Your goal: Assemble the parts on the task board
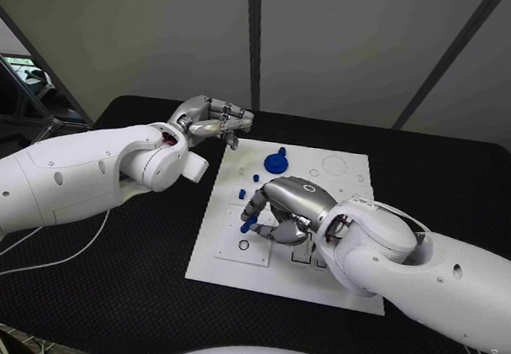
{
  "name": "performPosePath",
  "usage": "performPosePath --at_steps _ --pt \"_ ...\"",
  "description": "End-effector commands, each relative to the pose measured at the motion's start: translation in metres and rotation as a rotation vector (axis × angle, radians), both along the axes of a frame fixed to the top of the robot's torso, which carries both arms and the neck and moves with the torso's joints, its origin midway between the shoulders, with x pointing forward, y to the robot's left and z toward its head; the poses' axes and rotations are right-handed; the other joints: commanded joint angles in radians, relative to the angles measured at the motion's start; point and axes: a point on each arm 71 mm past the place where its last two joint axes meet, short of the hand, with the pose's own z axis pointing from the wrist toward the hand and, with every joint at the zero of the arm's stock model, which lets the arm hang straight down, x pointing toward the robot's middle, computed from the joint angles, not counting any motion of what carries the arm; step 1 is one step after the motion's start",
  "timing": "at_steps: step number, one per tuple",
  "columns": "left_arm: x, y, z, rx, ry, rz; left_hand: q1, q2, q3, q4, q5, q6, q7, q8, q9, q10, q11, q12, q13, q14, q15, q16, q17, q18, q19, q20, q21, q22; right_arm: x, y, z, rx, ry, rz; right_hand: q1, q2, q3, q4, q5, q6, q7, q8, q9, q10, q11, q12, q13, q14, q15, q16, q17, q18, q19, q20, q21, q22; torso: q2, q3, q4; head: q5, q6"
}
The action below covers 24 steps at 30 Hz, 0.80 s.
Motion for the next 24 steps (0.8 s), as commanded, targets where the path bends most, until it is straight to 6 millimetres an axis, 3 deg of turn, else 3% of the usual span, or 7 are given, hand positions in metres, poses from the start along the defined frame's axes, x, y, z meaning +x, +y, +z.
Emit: performPosePath --at_steps 1,9,24 --pt "0.000 -0.002 0.002 -0.008 -0.006 -0.012 -0.001 0.006 0.006 0.000 0.005 -0.005 0.000 0.000 -0.001 -0.007 0.001 0.006 0.002 -0.001 0.006 -0.004 -0.001 -0.003 0.006 -0.003 -0.005 -0.002 -0.002 0.003 -0.005 0.011 0.008 0.032 -0.008 -0.002 0.003 -0.002 0.004 0.002 0.007 0.000 0.001 0.030 -0.023 0.000 0.002 0.003 -0.004 0.005 0.002 -0.012 0.007 -0.003 0.006 0.001 -0.001 0.0017 -0.0005 0.004 -0.005" --pt "0.000 -0.002 0.002 -0.008 -0.004 -0.016 0.000 0.006 0.007 0.000 0.005 -0.005 0.000 0.001 -0.001 -0.007 0.001 0.007 0.002 -0.001 0.006 -0.004 -0.001 -0.003 0.006 -0.003 -0.006 -0.002 -0.006 0.004 -0.018 -0.024 0.013 0.041 -0.008 -0.002 0.003 -0.002 0.004 0.002 0.008 0.000 0.001 0.030 -0.023 -0.001 0.002 0.003 -0.004 0.006 0.003 -0.012 0.007 -0.003 0.007 0.002 -0.001 0.0025 -0.0005 0.006 -0.009" --pt "0.001 -0.002 0.001 -0.008 0.000 -0.018 0.000 0.006 0.007 0.000 0.005 -0.005 0.000 0.001 -0.001 -0.007 0.001 0.007 0.002 -0.001 0.006 -0.004 -0.001 -0.003 0.006 -0.003 -0.006 -0.002 -0.006 0.003 -0.025 -0.089 -0.008 0.035 -0.008 -0.003 0.004 -0.003 0.005 0.001 0.008 0.000 0.001 0.030 -0.023 -0.001 0.002 0.004 -0.004 0.006 0.004 -0.012 0.007 -0.003 0.007 0.003 -0.001 0.0018 0.0000 0.006 -0.013"
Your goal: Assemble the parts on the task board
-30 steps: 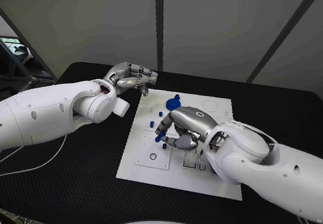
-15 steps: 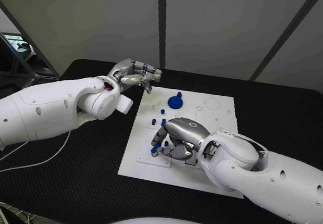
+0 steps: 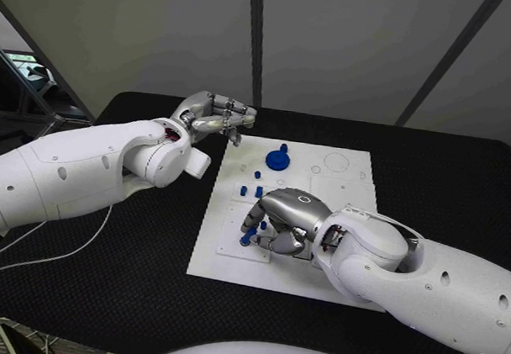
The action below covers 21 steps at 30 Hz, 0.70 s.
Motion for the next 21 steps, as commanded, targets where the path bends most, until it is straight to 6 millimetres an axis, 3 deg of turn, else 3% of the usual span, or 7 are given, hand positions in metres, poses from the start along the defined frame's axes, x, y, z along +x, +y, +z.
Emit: performPosePath --at_steps 1,21 --pt "0.0001 -0.0013 0.0013 -0.006 -0.002 -0.013 -0.001 0.007 0.007 0.000 0.005 -0.005 0.000 0.001 -0.001 -0.008 0.001 0.007 0.001 -0.001 0.006 -0.004 -0.001 -0.003 0.006 -0.003 -0.006 -0.001 0.0000 0.0002 -0.0015 -0.044 -0.018 0.005 -0.003 0.003 0.004 -0.003 0.005 0.002 0.006 0.003 0.001 0.031 -0.023 0.005 0.001 0.004 -0.004 0.007 0.002 -0.012 0.007 -0.003 0.003 0.001 0.000 -0.0006 0.0013 0.000 -0.002" --pt "-0.0004 0.0002 0.0015 -0.005 0.000 -0.012 -0.001 0.007 0.007 0.000 0.005 -0.005 0.000 0.001 -0.001 -0.008 0.001 0.007 0.001 -0.001 0.006 -0.004 -0.001 -0.003 0.006 -0.003 -0.006 -0.001 -0.0007 0.0064 -0.0100 -0.104 -0.030 0.006 -0.006 0.002 0.004 -0.003 0.004 0.003 0.006 0.003 0.001 0.031 -0.022 0.004 0.002 0.004 -0.004 0.008 0.003 -0.012 0.007 -0.003 0.004 0.002 0.000 -0.0012 0.0010 0.002 -0.005"
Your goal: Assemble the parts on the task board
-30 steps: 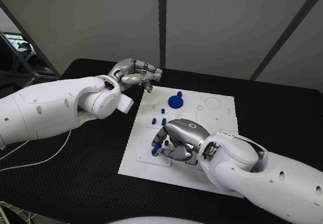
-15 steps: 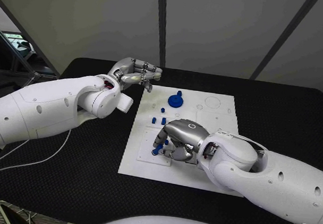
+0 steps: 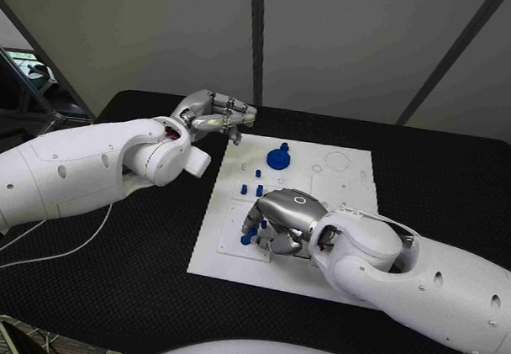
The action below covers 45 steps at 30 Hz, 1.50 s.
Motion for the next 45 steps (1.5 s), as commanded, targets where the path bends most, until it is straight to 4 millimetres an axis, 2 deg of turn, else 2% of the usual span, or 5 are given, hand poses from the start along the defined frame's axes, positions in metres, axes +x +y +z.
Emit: performPosePath --at_steps 1,19,37,41,45 --pt "0.000 -0.001 0.001 -0.005 -0.001 -0.010 -0.001 0.007 0.007 0.000 0.005 -0.005 0.000 0.001 -0.001 -0.008 0.001 0.007 0.001 -0.001 0.006 -0.004 -0.001 -0.003 0.006 -0.003 -0.006 -0.001 -0.001 0.001 -0.005 -0.037 0.000 0.003 0.001 0.009 0.004 -0.004 0.006 0.001 0.005 0.003 0.002 0.031 -0.022 0.005 0.000 0.004 -0.004 0.004 0.001 -0.012 0.004 0.001 0.004 0.001 0.000 0.0001 0.0001 0.000 -0.001" --pt "0.000 0.000 0.001 -0.002 0.011 -0.017 -0.004 0.008 0.007 0.002 0.005 -0.007 0.001 0.001 -0.001 -0.011 0.002 0.009 0.002 -0.001 0.007 -0.004 -0.001 -0.003 0.007 -0.002 -0.007 -0.002 -0.002 0.005 -0.005 0.001 -0.009 0.033 -0.081 -0.059 -0.014 0.003 0.002 -0.159 0.026 -0.049 -0.033 -0.155 0.021 -0.085 -0.021 -0.043 0.033 -0.051 -0.089 0.016 -0.082 0.030 -0.099 -0.139 -0.001 -0.0001 -0.0005 0.001 0.000" --pt "0.000 0.000 -0.001 -0.001 0.026 -0.033 -0.009 0.010 0.007 0.005 0.005 -0.010 0.002 0.001 -0.001 -0.015 0.003 0.011 0.003 -0.002 0.008 -0.005 -0.001 -0.003 0.008 -0.002 -0.010 -0.004 -0.009 -0.019 0.013 0.209 -0.097 -0.003 -0.069 -0.054 -0.107 -0.020 0.012 -0.229 0.019 -0.045 -0.032 -0.247 0.032 -0.033 -0.016 -0.156 0.045 -0.183 -0.303 0.053 -0.203 0.043 -0.261 -0.341 -0.002 0.0019 -0.0007 -0.007 0.013" --pt "0.000 0.001 -0.001 0.000 0.026 -0.031 -0.009 0.010 0.007 0.005 0.005 -0.010 0.002 0.001 -0.001 -0.015 0.003 0.011 0.003 -0.002 0.008 -0.005 -0.001 -0.003 0.008 -0.002 -0.010 -0.004 -0.002 -0.050 0.019 0.246 0.007 -0.121 -0.098 -0.034 -0.123 0.006 -0.010 -0.166 0.035 -0.015 -0.018 -0.128 0.016 0.054 0.010 -0.129 0.035 -0.149 -0.259 0.049 -0.181 0.038 -0.245 -0.320 -0.005 -0.0001 -0.0040 -0.019 0.021" --pt "-0.001 0.003 0.000 -0.001 0.020 -0.031 -0.011 0.009 0.007 0.006 0.005 -0.010 0.002 0.001 -0.001 -0.016 0.003 0.012 0.003 -0.002 0.008 -0.005 -0.001 -0.003 0.008 -0.002 -0.011 -0.005 0.004 -0.084 0.024 0.258 0.132 -0.266 -0.205 -0.053 -0.216 0.077 0.025 -0.106 0.005 0.036 0.001 0.076 -0.031 0.264 0.122 -0.050 0.001 -0.011 -0.062 0.017 -0.077 0.010 -0.114 -0.150 -0.011 0.0016 -0.0122 -0.032 0.029"
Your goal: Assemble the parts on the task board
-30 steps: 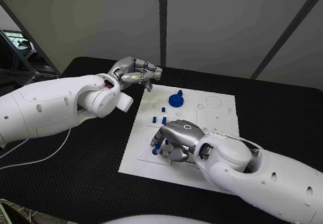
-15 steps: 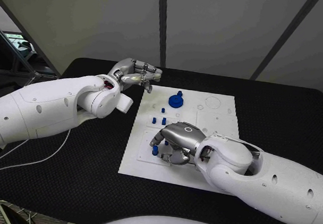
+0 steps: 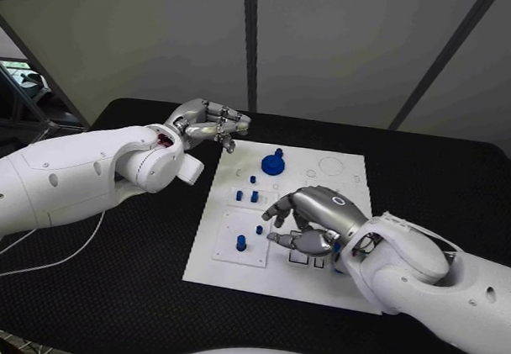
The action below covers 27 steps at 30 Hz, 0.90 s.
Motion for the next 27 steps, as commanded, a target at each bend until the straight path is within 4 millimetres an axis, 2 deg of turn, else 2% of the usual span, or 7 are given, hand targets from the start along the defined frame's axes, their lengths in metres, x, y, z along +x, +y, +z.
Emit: performPosePath --at_steps 1,3,6,9,13,17,27 --pt "-0.001 0.000 0.002 -0.007 -0.007 -0.013 -0.005 0.004 0.005 0.003 0.005 -0.007 -0.002 0.001 -0.001 -0.006 0.000 0.005 0.001 -0.002 0.008 -0.005 -0.001 -0.003 0.009 -0.002 -0.007 -0.001 0.003 -0.024 0.001 0.088 0.187 -0.153 -0.051 -0.011 -0.065 0.033 0.058 0.040 -0.029 0.041 0.016 0.082 -0.032 0.164 0.103 0.073 -0.028 0.136 0.205 -0.043 0.088 -0.027 0.119 0.154 -0.009 0.0016 -0.0105 -0.012 0.008" --pt "-0.001 0.003 0.002 -0.005 -0.008 -0.007 -0.005 0.004 0.005 0.003 0.005 -0.007 -0.002 0.001 -0.001 -0.006 -0.001 0.006 0.001 -0.002 0.008 -0.005 -0.001 -0.003 0.009 -0.002 -0.007 -0.002 0.004 -0.042 0.001 0.075 0.227 -0.213 -0.067 -0.001 -0.118 0.059 0.078 0.047 -0.046 0.080 0.033 0.086 -0.049 0.444 0.378 0.113 -0.044 0.229 0.361 -0.061 0.133 -0.047 0.183 0.237 -0.014 0.0043 -0.0155 -0.022 0.010" --pt "-0.002 0.009 0.001 0.002 -0.004 0.002 -0.006 0.003 0.004 0.003 0.005 -0.007 -0.002 0.001 -0.001 -0.006 0.000 0.006 0.002 -0.003 0.008 -0.005 -0.001 -0.003 0.009 -0.002 -0.007 -0.002 0.003 -0.066 0.001 0.038 0.261 -0.282 -0.078 0.027 -0.182 0.107 0.111 0.039 -0.061 0.140 0.065 0.116 -0.064 0.795 0.775 0.131 -0.056 0.286 0.465 -0.075 0.171 -0.057 0.242 0.317 -0.019 0.0063 -0.0237 -0.038 0.012" --pt "-0.002 0.012 0.000 0.007 -0.001 0.009 -0.007 0.002 0.004 0.004 0.005 -0.007 -0.002 0.002 -0.001 -0.007 0.000 0.006 0.002 -0.003 0.008 -0.005 -0.001 -0.003 0.009 -0.001 -0.008 -0.002 0.001 -0.089 0.001 -0.002 0.274 -0.343 -0.071 0.050 -0.240 0.152 0.110 0.013 -0.064 0.192 0.096 0.148 -0.062 0.951 0.976 0.141 -0.056 0.322 0.529 -0.085 0.190 -0.061 0.278 0.368 -0.021 0.0063 -0.0275 -0.071 0.021" --pt "-0.003 0.014 -0.002 0.010 0.001 0.010 -0.007 0.002 0.004 0.004 0.005 -0.007 -0.002 0.002 -0.001 -0.007 0.000 0.006 0.002 -0.003 0.008 -0.005 -0.001 -0.003 0.009 -0.001 -0.008 -0.002 -0.001 -0.114 0.000 -0.074 0.274 -0.428 -0.062 0.059 -0.281 0.177 0.106 -0.018 -0.057 0.216 0.111 0.162 -0.058 0.994 1.042 0.149 -0.053 0.351 0.587 -0.090 0.201 -0.059 0.299 0.399 -0.026 0.0063 -0.0346 -0.099 0.022" --pt "-0.003 0.013 -0.003 0.011 0.004 0.006 -0.009 0.002 0.003 0.004 0.005 -0.008 -0.002 0.002 -0.001 -0.007 0.000 0.007 0.002 -0.003 0.009 -0.005 -0.001 -0.003 0.009 -0.001 -0.008 -0.003 -0.002 -0.126 0.000 -0.147 0.236 -0.494 -0.097 0.071 -0.324 0.182 0.136 -0.033 -0.055 0.235 0.123 0.167 -0.056 1.010 1.070 0.161 -0.050 0.391 0.666 -0.097 0.214 -0.055 0.322 0.433 -0.026 0.0079 -0.0385 -0.111 0.023" --pt "-0.004 0.017 -0.007 -0.018 0.035 0.019 -0.012 0.002 0.002 0.006 0.005 -0.008 -0.002 0.003 -0.001 -0.008 0.000 0.009 0.003 -0.003 0.009 -0.005 -0.001 -0.003 0.009 -0.001 -0.010 -0.003 -0.002 -0.130 -0.005 -0.236 0.244 -0.529 -0.105 0.081 -0.345 0.183 0.142 -0.034 -0.057 0.250 0.135 0.168 -0.058 1.013 1.079 0.160 -0.051 0.392 0.669 -0.098 0.216 -0.055 0.328 0.441 -0.025 0.0043 -0.0312 -0.126 0.016"
